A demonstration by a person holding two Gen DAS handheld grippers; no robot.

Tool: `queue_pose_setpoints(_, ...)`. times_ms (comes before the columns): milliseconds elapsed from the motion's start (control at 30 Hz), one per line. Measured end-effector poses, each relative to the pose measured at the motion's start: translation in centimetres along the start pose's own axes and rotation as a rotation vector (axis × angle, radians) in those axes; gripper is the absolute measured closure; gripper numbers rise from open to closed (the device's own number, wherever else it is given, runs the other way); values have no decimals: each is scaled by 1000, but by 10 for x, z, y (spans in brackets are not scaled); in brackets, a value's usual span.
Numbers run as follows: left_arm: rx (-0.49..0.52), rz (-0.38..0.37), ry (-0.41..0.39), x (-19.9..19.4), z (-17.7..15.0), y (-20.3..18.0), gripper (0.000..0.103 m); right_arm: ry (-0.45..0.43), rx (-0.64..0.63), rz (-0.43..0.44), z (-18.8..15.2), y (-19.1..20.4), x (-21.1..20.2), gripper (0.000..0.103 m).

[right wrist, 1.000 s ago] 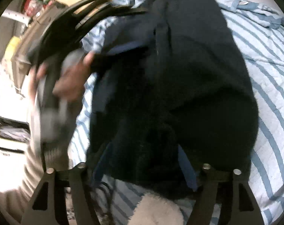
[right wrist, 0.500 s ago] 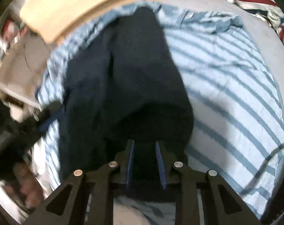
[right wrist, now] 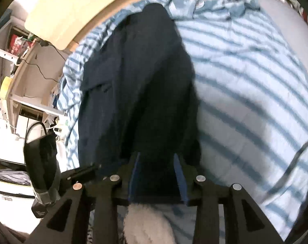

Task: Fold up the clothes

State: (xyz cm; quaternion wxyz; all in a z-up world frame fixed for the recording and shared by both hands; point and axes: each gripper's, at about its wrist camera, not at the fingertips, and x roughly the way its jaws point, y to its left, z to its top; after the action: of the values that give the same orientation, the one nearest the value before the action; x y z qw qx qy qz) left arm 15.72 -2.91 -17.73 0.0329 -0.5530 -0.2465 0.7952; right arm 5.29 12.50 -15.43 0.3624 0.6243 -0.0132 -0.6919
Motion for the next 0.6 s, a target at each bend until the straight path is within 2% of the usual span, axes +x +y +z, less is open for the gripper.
queue_pose_setpoints(33,0,7,14,1,-2,0,77,10,-6,-9,1,1,4,64)
queue_pose_setpoints(133,-22,-36,16,-12,5,1,77,36,14,-88,-11,-11,13,64)
queue_pose_setpoints(200,-79,-168,-45,-29,17,7,77,17,68,-49,-19,-25,12,63)
queue_pose_setpoints(233,-103,-194,-86,-36,23,9,77,10,92,-31,-23,-31,11,63)
queue_pose_setpoints(300,-125,-148,-136,-39,36,14,77,15,114,-2,-28,-41,8,66)
queue_pose_setpoints(333,-133,-106,-131,-33,42,17,77,24,124,5,-31,-45,8,70)
queue_pose_setpoints(400,-180,-50,-76,-9,47,30,77,53,158,-6,-40,-56,10,71)
queue_pose_setpoints(467,-260,48,17,20,45,50,81,81,191,-13,-48,-65,12,71)
queue_pose_setpoints(500,-310,35,31,27,39,62,84,87,199,-4,-53,-68,12,71)
queue_pose_setpoints(600,-368,-35,-16,11,36,73,84,59,197,25,-53,-65,1,70)
